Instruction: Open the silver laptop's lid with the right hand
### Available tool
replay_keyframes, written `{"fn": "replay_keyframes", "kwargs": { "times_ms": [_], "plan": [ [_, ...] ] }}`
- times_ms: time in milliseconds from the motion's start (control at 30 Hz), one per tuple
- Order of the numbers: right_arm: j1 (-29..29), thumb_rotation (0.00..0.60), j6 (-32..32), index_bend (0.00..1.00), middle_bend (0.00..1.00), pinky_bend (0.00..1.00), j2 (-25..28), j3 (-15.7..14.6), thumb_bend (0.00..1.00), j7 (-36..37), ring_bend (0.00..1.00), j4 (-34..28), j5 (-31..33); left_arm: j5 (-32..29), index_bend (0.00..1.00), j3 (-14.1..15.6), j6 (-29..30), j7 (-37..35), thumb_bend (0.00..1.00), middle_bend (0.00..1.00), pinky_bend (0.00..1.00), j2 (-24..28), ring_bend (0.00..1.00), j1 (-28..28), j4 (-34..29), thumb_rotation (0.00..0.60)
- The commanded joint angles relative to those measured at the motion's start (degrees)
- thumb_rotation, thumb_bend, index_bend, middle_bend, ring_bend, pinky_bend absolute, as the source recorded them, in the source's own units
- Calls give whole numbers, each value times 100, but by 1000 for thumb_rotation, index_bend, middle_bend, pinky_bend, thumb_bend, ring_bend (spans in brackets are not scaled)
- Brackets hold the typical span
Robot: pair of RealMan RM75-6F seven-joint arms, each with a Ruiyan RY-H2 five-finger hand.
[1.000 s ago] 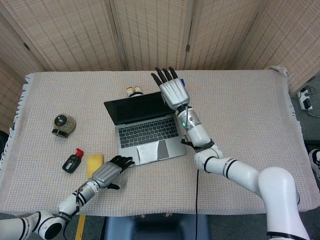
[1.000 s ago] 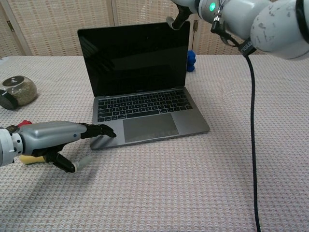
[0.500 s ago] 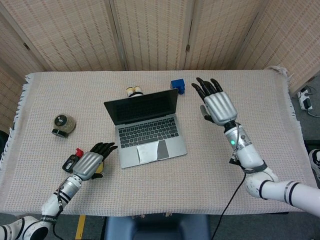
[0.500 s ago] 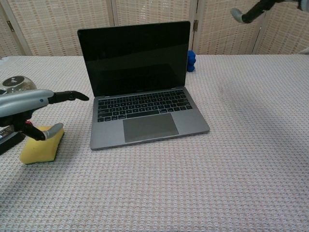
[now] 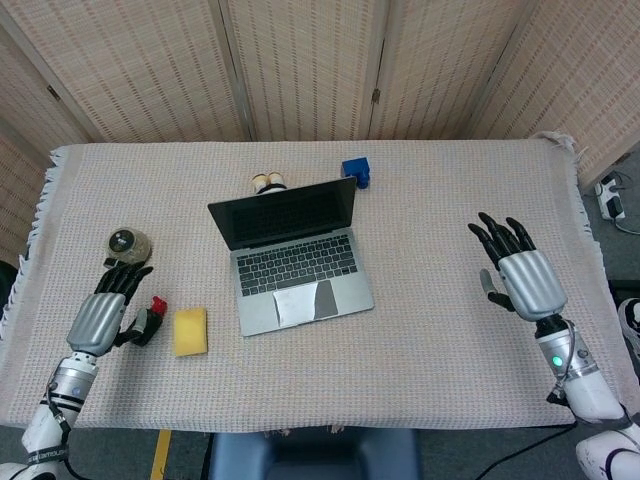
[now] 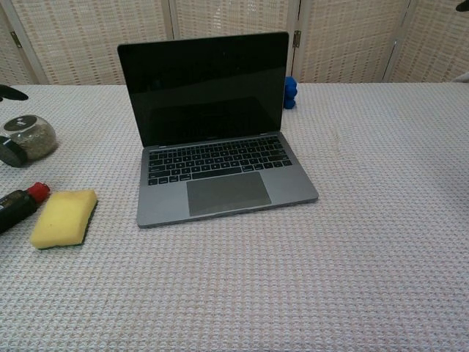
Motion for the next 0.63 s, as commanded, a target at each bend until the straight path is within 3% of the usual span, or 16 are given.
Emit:
{"fn": "replay_keyframes", "kwargs": {
  "times_ms": [33,333,633],
  "plan": [
    [-363,600,212,0,24,0,-43,-262,639,479,112,110,-228,79,148,61,437,-12,650,95,0,87,38,329,18,600],
    [-1159,600,813,0,19,0,-277,-541,639,1041,88,359,-405,731,165,420,1546,123,649,103,0,149,47,1163,-103,600],
    [-1699,600,1375,0,17,0,-292,-623,639,1017,83,272,-665,1213,165,622,1959,315,649,103,0,57,48,1589,-269,600]
  ]
}}
